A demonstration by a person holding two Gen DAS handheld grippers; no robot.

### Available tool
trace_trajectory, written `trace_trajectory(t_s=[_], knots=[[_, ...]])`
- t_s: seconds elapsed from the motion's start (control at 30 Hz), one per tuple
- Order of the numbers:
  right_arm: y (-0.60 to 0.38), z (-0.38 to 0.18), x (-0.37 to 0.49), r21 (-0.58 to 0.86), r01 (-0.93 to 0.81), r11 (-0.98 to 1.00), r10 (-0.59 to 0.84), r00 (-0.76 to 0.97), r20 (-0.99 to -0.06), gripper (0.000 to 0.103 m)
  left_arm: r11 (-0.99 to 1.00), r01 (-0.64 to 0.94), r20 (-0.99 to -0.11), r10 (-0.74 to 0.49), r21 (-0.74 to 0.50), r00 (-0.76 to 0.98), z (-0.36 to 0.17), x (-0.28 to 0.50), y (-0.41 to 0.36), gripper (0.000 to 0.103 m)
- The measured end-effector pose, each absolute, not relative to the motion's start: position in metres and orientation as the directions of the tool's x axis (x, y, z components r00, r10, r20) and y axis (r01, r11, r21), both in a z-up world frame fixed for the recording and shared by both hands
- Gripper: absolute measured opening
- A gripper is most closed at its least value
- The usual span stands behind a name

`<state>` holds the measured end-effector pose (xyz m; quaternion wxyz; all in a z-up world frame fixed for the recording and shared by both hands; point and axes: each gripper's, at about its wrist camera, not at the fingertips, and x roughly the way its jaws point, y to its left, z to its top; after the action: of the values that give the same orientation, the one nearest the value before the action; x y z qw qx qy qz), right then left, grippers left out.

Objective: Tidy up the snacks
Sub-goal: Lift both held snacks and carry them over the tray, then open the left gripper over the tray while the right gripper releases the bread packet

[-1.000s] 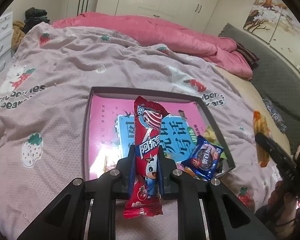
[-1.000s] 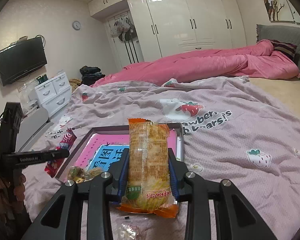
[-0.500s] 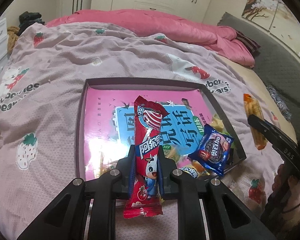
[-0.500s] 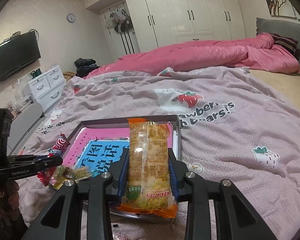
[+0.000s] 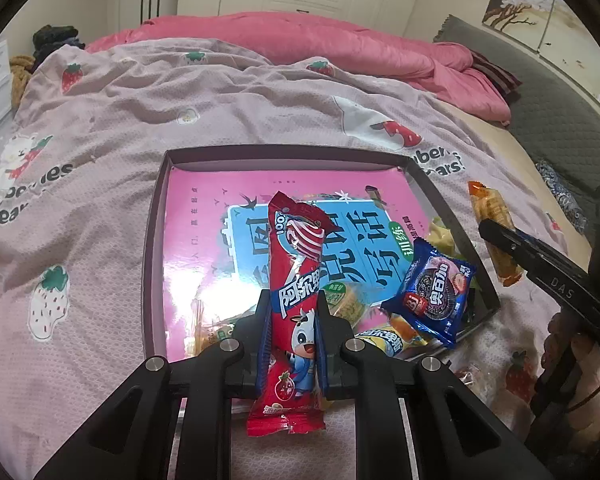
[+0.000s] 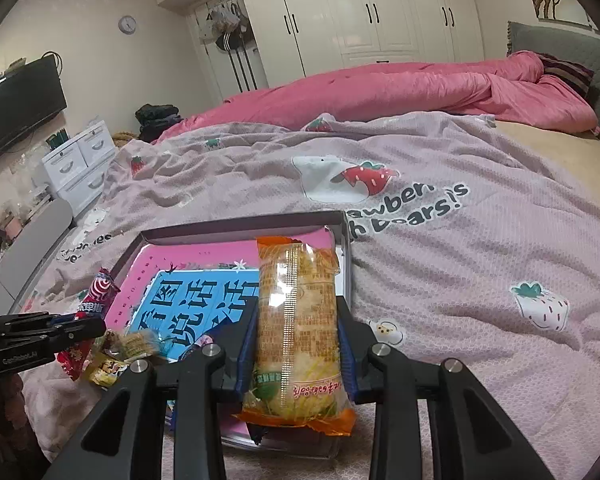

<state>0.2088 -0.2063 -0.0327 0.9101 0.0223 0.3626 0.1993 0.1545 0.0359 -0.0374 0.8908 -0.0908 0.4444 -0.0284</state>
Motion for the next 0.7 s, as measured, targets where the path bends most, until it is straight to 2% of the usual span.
trace_trajectory(t_s=[0.7], knots=[[-0.196,-0.046,0.213,0.202,-0.370,0.907,0.403,0.620,-0.673,0.036,0.976,-0.029,-0.787,-0.157,-0.217,0.597,-0.045,0.157,0.037,0.019]])
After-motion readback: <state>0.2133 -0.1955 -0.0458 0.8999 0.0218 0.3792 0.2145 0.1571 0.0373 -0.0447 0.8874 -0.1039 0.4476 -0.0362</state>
